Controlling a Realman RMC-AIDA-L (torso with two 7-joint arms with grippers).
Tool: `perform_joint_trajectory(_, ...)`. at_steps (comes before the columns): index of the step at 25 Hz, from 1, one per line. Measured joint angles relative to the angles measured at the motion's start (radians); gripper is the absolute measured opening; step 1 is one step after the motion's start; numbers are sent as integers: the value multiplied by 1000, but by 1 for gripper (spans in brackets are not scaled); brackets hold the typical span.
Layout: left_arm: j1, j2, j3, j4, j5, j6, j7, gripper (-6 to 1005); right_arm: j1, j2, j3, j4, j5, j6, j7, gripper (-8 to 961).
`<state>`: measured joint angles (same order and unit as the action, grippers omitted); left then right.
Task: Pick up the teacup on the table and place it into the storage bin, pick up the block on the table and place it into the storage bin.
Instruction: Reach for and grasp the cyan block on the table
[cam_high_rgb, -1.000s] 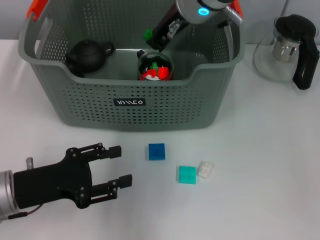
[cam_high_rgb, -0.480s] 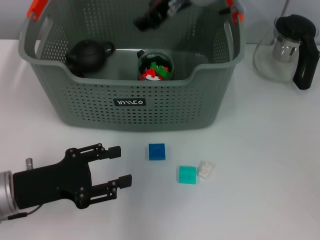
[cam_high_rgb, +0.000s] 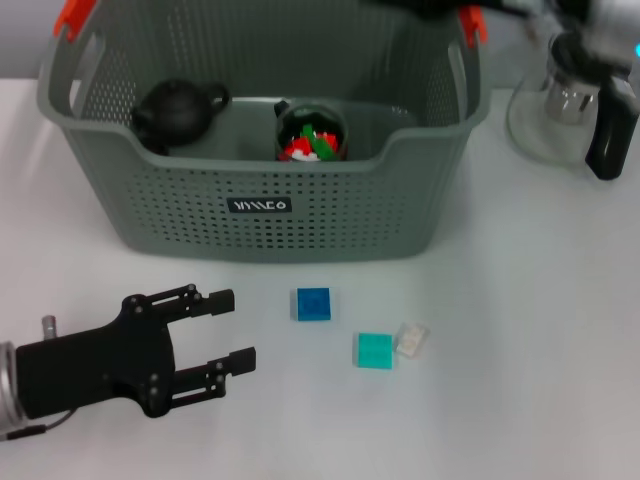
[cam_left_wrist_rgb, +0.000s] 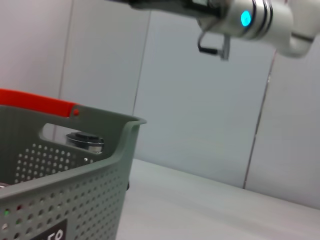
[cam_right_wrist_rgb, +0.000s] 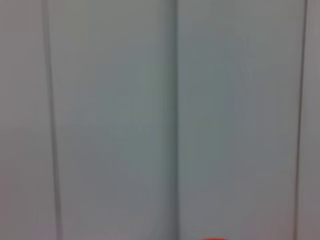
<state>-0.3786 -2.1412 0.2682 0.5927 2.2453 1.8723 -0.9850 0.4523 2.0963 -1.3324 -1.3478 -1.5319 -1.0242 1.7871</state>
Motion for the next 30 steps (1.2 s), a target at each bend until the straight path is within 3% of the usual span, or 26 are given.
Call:
perform_joint_trajectory(3,9,6,9,19,9,49,1,691,-59,0,52,64,112,-189,-129,794)
perform_joint_trajectory(6,14,8,20,41,28,90,2,691,-77,0,107,117,83,-369,-168,793)
perform_joint_trajectory(10,16,14,-17,49,41,101,1,691,-91,0,150,111,-68,-531,-137,791)
perform_joint_trajectory(11,19,16,-43,52,41,99,2,691,-92,0,168,57,-178,-583,-68,791)
perform_joint_trajectory(15,21,19,-69,59,40,98,2,691,-68,-1,177,-54,-370,-637,66,791)
perform_joint_trajectory(16,21,20,-72,59,40,97,2,691,-22,-1,171,-118,-500,-677,150,790)
perform_joint_trajectory(18,21,21,-77,59,37,94,2,691,4,-1,168,-134,-551,-694,183,790)
perform_joint_trajectory(22,17,23,-79,56,35,88,2,691,165,1,149,-135,-727,-798,269,790)
perform_joint_trajectory(25,16,23,-80,52,34,82,2,691,249,5,74,-112,-838,-816,307,791)
perform_joint_trajectory(26,16,22,-80,51,33,78,2,691,286,6,8,-85,-892,-802,329,791)
perform_joint_trajectory(30,18,17,-80,48,30,61,2,691,331,7,-77,-21,-923,-759,350,791)
